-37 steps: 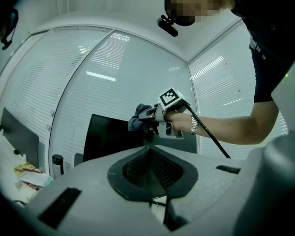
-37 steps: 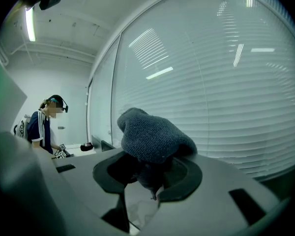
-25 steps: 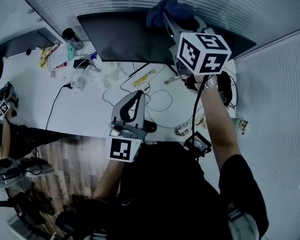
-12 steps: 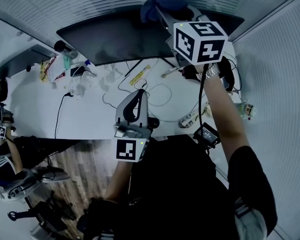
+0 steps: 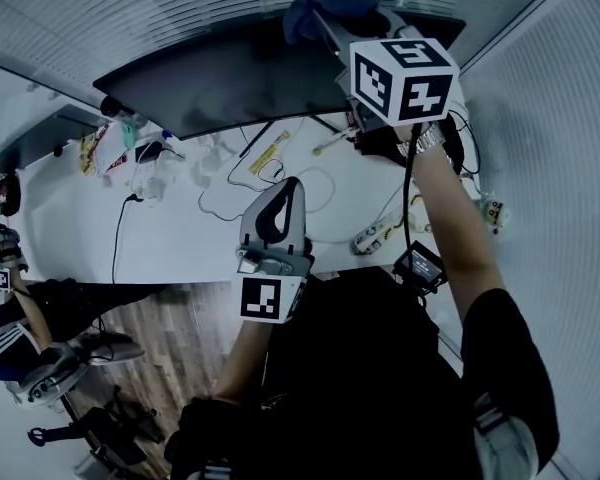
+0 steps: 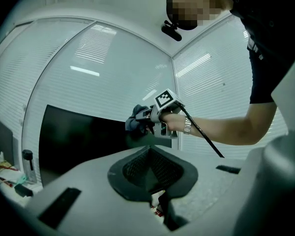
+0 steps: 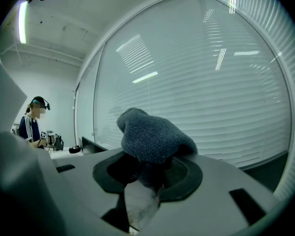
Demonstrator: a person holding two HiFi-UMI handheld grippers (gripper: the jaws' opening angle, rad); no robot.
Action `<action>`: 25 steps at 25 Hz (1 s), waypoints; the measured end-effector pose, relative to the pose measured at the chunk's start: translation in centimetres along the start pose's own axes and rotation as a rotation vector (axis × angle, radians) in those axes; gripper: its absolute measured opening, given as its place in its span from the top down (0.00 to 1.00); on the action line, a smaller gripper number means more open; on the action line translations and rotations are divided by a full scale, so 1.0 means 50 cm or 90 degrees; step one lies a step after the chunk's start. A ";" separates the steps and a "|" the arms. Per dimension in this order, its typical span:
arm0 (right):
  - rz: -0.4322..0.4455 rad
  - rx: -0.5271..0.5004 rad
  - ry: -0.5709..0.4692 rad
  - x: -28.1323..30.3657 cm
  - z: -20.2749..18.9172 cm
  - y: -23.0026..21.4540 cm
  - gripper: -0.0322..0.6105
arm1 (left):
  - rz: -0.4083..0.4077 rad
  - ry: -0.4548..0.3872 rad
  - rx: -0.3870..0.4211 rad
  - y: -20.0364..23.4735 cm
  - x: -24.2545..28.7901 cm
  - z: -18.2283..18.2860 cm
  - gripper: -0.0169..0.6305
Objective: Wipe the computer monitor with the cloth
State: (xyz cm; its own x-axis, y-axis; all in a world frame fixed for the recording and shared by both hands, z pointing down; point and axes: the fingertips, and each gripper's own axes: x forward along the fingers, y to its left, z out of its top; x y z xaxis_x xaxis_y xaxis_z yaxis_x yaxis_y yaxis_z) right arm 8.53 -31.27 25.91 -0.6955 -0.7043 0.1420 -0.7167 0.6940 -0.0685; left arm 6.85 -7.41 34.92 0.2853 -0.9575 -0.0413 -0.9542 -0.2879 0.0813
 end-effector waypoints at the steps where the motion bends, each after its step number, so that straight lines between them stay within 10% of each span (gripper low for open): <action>1: -0.002 0.000 -0.001 -0.006 -0.001 -0.009 0.74 | -0.001 -0.001 -0.003 -0.009 0.006 0.001 0.96; 25: -0.054 0.023 -0.015 -0.119 -0.011 -0.219 0.74 | -0.023 0.008 0.001 -0.156 0.091 -0.030 0.96</action>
State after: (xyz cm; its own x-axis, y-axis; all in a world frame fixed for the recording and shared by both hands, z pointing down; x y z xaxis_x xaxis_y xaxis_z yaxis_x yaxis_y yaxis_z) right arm 20.54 -34.60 26.37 -0.6324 -0.7643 0.1264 -0.7746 0.6255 -0.0934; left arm 15.71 -9.56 35.60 0.3201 -0.9468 -0.0323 -0.9436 -0.3217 0.0781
